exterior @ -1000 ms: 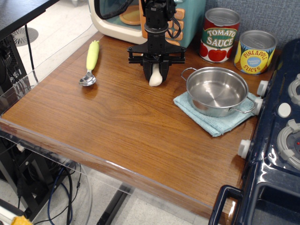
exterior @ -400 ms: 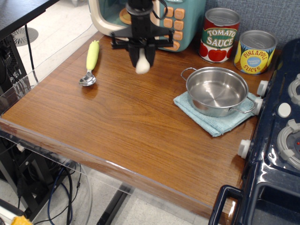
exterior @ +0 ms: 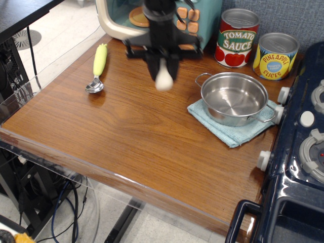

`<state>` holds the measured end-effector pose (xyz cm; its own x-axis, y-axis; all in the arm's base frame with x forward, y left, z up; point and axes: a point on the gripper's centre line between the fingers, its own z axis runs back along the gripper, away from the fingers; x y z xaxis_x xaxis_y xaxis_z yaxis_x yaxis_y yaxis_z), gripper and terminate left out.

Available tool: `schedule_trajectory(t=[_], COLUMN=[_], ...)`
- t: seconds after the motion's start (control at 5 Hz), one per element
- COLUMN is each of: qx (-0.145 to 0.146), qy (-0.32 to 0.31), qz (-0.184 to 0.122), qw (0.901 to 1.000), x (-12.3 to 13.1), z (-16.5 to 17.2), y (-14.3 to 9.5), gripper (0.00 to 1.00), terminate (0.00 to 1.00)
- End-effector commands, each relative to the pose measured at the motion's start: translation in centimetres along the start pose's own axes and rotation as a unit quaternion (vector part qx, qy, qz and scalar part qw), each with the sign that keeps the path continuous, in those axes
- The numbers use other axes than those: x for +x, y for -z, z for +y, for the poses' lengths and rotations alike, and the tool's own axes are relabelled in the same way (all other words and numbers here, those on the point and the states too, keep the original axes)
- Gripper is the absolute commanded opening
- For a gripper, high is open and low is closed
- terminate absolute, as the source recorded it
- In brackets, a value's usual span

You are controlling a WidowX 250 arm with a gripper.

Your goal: Move the white object from the microwave to the bottom right table edge

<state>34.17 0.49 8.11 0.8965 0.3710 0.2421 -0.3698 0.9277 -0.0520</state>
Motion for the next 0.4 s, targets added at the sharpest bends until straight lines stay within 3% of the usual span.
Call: schedule_trajectory(t=[0.0,0.2], qx=[-0.014,-0.019], qy=[0.074,0.124], qz=[-0.009,0.011], qw=[0.9971,0.9920], x=[-6.3,-8.9], z=[-3.4,-5.1], y=[0.3,1.8], gripper=[0.00,0.00], terminate=[0.00,0.00])
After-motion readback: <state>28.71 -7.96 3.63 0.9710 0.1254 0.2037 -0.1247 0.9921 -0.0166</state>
